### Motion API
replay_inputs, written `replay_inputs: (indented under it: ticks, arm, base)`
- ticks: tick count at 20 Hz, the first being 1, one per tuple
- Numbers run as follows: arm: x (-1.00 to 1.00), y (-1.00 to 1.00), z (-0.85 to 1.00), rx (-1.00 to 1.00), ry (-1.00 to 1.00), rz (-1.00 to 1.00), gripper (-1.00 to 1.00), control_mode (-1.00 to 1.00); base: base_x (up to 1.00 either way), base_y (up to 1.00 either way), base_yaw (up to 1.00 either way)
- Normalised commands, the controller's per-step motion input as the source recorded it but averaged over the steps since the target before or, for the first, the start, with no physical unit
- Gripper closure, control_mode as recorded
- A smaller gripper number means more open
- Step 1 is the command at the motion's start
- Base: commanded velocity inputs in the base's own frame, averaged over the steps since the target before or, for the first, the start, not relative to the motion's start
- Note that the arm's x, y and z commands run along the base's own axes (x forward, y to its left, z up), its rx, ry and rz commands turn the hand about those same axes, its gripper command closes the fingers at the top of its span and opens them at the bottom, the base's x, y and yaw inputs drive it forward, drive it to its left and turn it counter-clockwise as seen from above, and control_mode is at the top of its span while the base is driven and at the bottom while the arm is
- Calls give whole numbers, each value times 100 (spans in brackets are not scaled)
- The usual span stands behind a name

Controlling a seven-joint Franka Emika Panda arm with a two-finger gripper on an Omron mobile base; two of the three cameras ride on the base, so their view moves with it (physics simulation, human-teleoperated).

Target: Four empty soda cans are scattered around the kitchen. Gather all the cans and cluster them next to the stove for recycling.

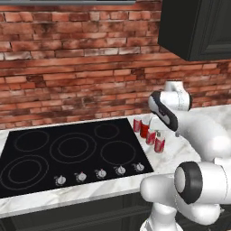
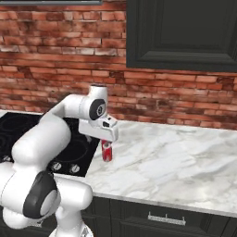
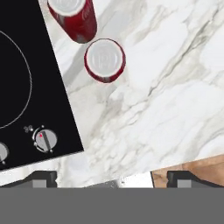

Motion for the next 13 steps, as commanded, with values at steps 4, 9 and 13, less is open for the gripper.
replay_inputs:
  ticks: [4,9,13]
  arm:
    - [-78,0,33,0,-8,0,-100,-100]
    - [-67,0,35,0,-2,0,-100,-100]
    - [-68,4,35,-1,-7,5,-100,-100]
  base:
    - [0,0,0]
    - [0,0,0]
    - [0,0,0]
